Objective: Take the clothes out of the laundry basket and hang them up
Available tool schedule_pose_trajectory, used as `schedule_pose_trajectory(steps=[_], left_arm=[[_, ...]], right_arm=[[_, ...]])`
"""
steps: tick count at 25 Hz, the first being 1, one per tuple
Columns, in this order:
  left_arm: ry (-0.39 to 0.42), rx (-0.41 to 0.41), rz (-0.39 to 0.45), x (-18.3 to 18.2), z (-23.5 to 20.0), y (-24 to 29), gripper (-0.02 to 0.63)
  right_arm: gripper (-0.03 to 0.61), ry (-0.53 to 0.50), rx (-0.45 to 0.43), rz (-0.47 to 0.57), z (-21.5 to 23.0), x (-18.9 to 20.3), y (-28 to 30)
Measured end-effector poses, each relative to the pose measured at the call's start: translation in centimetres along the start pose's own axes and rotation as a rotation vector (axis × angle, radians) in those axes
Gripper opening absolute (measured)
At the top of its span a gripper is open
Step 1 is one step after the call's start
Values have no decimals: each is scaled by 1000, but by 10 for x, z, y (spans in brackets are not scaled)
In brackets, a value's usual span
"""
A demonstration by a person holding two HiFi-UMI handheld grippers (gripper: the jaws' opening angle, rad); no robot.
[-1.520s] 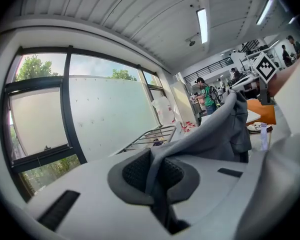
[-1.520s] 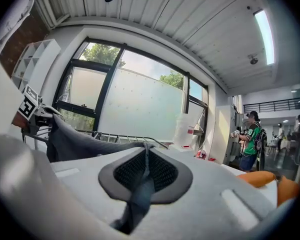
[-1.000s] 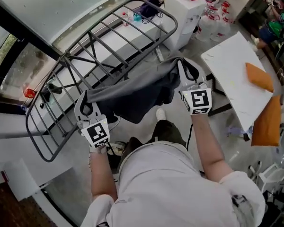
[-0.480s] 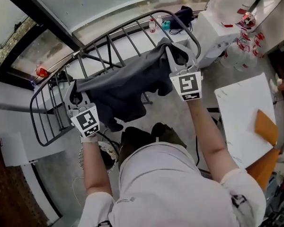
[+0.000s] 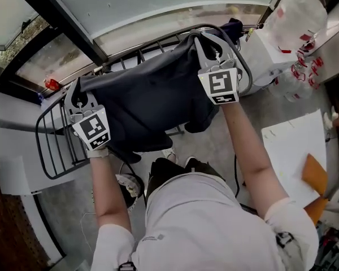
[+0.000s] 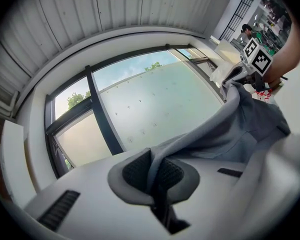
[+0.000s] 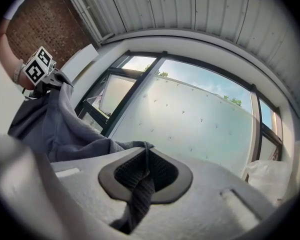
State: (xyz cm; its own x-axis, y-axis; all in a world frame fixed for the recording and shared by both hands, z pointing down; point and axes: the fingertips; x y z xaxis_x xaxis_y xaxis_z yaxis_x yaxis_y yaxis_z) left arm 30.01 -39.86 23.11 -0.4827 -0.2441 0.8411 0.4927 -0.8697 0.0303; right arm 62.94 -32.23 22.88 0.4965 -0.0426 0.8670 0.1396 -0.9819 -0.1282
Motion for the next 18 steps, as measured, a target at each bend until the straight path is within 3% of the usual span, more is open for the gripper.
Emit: schedule_pose_trajectory(steps=[6,9,13,18], left_arm=[[-15,-18,-12,13,-46,67,3],[-32,-5,-58,34,-57,103,3],[-66,44,-166,89,-49,142,3],[-77,133,-258,153,-20,178,3]], right_arm=[[23,14,15,17,-4,-23,82],[23,-2,-2,-14,-15,-17,122],[23,-45,-72,-107,-49,19,161],[23,-54,-161,-285,-92,92,191]])
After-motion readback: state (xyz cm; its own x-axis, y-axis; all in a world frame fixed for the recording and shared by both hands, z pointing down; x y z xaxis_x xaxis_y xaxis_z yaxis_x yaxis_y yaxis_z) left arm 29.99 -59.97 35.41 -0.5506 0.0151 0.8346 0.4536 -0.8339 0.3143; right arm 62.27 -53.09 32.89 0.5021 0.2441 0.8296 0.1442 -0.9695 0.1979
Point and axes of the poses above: the fingertips, and each gripper's own axes: y forward along the fingers, z to its right, x out of its underside, and after that the axes turned 9 degrees about x, right-handed
